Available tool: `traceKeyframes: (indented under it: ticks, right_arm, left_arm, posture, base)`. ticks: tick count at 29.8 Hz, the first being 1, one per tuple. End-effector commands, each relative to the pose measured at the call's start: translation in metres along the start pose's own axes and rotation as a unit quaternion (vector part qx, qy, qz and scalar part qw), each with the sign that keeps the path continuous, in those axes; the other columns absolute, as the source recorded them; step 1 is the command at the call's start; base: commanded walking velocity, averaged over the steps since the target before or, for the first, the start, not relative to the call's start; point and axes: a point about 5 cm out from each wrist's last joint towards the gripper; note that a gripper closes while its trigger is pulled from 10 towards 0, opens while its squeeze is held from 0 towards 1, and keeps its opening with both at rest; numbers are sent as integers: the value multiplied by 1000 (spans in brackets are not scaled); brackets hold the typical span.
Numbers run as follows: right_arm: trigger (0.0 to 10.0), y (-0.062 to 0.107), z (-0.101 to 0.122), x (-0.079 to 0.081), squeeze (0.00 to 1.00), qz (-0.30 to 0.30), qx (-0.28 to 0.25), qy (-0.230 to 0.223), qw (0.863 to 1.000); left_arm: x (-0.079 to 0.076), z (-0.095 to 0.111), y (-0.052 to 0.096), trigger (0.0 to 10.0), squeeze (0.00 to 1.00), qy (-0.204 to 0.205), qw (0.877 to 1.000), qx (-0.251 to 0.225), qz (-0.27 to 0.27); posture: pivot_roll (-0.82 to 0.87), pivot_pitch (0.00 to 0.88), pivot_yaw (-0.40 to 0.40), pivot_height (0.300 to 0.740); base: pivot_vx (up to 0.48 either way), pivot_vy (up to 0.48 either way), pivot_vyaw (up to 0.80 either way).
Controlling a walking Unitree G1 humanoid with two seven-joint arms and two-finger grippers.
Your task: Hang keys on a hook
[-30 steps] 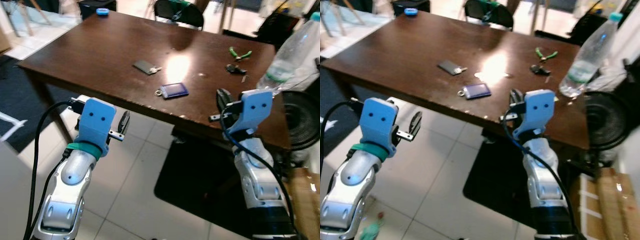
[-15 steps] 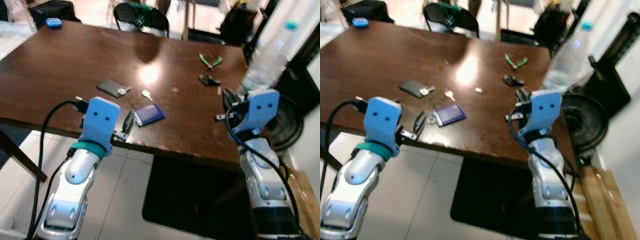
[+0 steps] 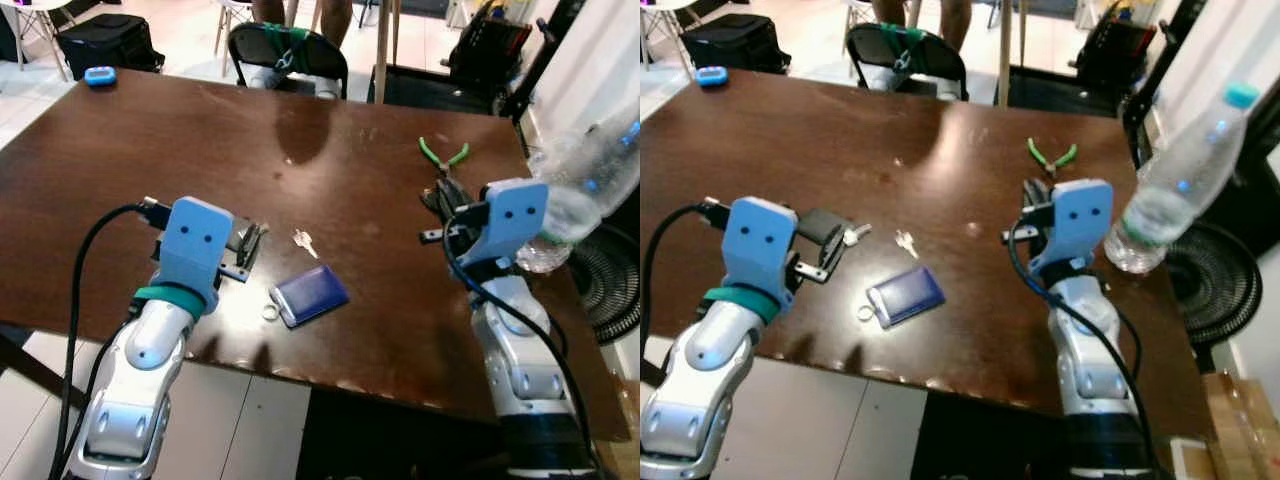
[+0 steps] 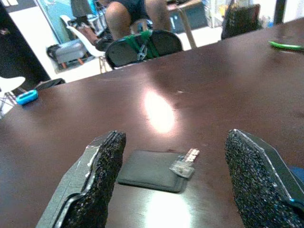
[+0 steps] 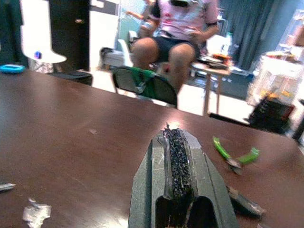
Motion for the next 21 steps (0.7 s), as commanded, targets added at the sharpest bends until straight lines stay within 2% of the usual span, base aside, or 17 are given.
traceKeyframes:
  ticks: [1,6,7,8,10,11,12,13,14,15,16,17,18,19,21]
  right_arm:
    - [10000,3,-4,-1,0,-1,9,0,1000]
    - [10000,4,-6,-2,0,2,13,3,1000]
    - [10000,5,-9,-3,0,9,23,6,1000]
    - [10000,5,-9,-3,0,9,23,6,1000]
    - [10000,8,-15,-3,0,28,43,15,999]
    - [10000,8,-15,-3,0,28,43,15,999]
    - [10000,11,-19,-3,0,37,58,4,998]
    - [10000,11,-19,-3,0,37,58,4,998]
    - [10000,15,-24,-4,0,34,75,-28,996]
    - [10000,15,-24,-4,0,34,75,-28,996]
    - [10000,18,-27,-4,0,31,86,-52,994]
    - [10000,18,-27,-4,0,31,86,-52,994]
    - [10000,24,-32,-4,0,35,102,-68,992]
    - [10000,24,-32,-4,0,35,102,-68,992]
    - [10000,30,-40,-14,0,12,118,-81,990]
  left_arm:
    - [-4,-5,2,10000,0,0,1000,14,-14]
    - [-7,-6,3,10000,0,-15,999,11,-37]
    - [-10,-8,5,10000,0,-35,997,9,-68]
    - [-10,-8,5,10000,0,-35,997,9,-68]
    - [-12,-12,9,10000,0,-47,991,10,-125]
    - [-12,-12,9,10000,0,-47,991,10,-125]
    - [-12,-16,15,10000,0,-33,987,17,-156]
    - [-12,-16,15,10000,0,-33,987,17,-156]
    - [-14,-17,21,10000,0,13,983,26,-179]
    - [-14,-17,21,10000,0,13,983,26,-179]
    - [-15,-18,26,10000,0,46,980,31,-194]
    - [-15,-18,26,10000,0,46,980,31,-194]
    - [-18,-18,29,10000,0,71,976,36,-204]
    - [-18,-18,29,10000,0,71,976,36,-204]
    - [-27,-20,28,10000,0,65,975,55,-206]
  posture:
    - [-135,115,39,740]
    - [-135,115,39,740]
    - [-135,117,39,740]
    - [-135,117,39,740]
    - [-135,117,39,740]
    - [-135,117,39,740]
    - [-133,115,41,740]
    - [-133,115,41,740]
    - [-133,115,41,740]
    - [-133,115,41,740]
    - [-133,115,41,740]
    - [-133,115,41,740]
    - [-137,119,43,740]
    - [-137,119,43,740]
    - [-137,120,44,740]
  base:
    - [0,0,0]
    - [0,0,0]
    - [0,0,0]
    - [0,0,0]
    - [0,0,0]
    - [0,0,0]
    - [0,0,0]
    - [0,0,0]
    - [0,0,0]
    - [0,0,0]
    - [0,0,0]
    - [0,0,0]
    - [0,0,0]
    - [0,0,0]
    - [0,0,0]
Point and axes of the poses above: a point about 5 cm out from each wrist's last joint towards the gripper, its own y axis pointing back from the gripper into the wrist, its own z axis along the axis of the wrist's last joint, x = y × z, and after that the axes turned 11 degrees about -y, right-handed
